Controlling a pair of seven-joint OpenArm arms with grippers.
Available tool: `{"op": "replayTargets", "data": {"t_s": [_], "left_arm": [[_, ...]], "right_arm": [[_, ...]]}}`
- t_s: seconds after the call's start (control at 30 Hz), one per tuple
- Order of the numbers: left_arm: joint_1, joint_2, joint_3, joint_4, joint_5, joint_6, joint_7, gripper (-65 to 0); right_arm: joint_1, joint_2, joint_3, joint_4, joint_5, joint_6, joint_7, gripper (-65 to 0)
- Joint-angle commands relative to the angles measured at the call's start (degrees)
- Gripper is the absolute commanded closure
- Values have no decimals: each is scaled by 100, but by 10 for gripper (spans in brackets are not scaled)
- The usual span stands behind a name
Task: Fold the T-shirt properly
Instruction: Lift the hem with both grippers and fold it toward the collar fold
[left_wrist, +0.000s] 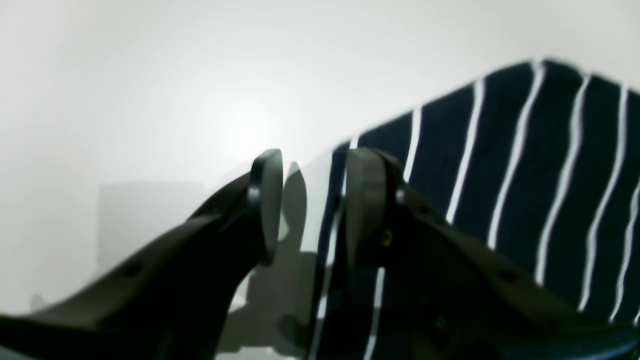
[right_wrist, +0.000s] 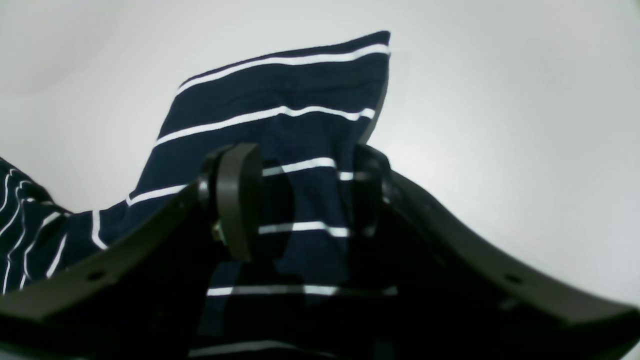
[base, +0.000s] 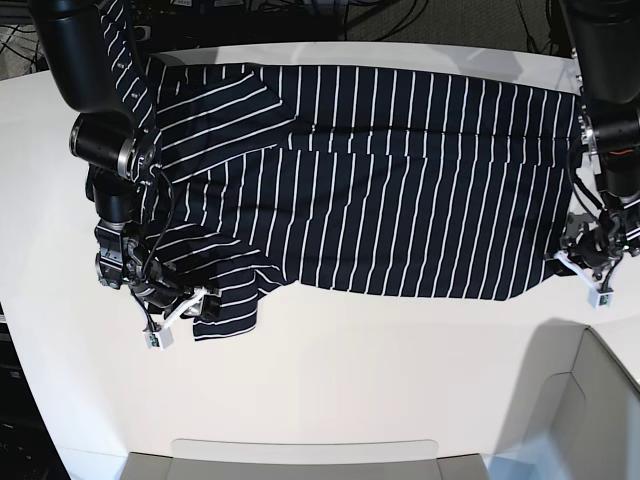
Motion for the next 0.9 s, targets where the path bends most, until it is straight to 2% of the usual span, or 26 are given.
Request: {"op": "replayTargets", "data": {"t_s": [0.0, 0.1, 0.2, 0.47, 0.53, 0.7, 0.77, 0.87], "left_arm": [[-213, -87, 148, 86, -68, -89, -119, -225], [-213, -43, 606, 68, -77, -349, -119, -232], [-213, 62, 729, 51, -77, -349, -110, -261], [-213, 203, 729, 42, -77, -349, -128, -253], [-204, 211, 729, 42, -77, -349, -128, -210], [-204, 264, 650, 42, -86, -327, -119, 0], [-116, 264, 500, 42, -86, -2, -136, 0], [-107, 264, 228, 42, -94, 25, -154, 0]], "right_arm": [[58, 48, -17, 4, -162, -96, -272, -288], [58, 48, -17, 4, -162, -96, -272, -288], [58, 48, -17, 4, -162, -96, -272, -288], [93, 21, -53, -5, -224, -87, -395, -269], [119, 4, -167, 4, -356, -87, -527, -208], [189, -5, -202, 12, -417, -96, -553, 0], [242, -5, -202, 12, -435, -96, -553, 0], [321, 4, -211, 12, -426, -96, -553, 0]]}}
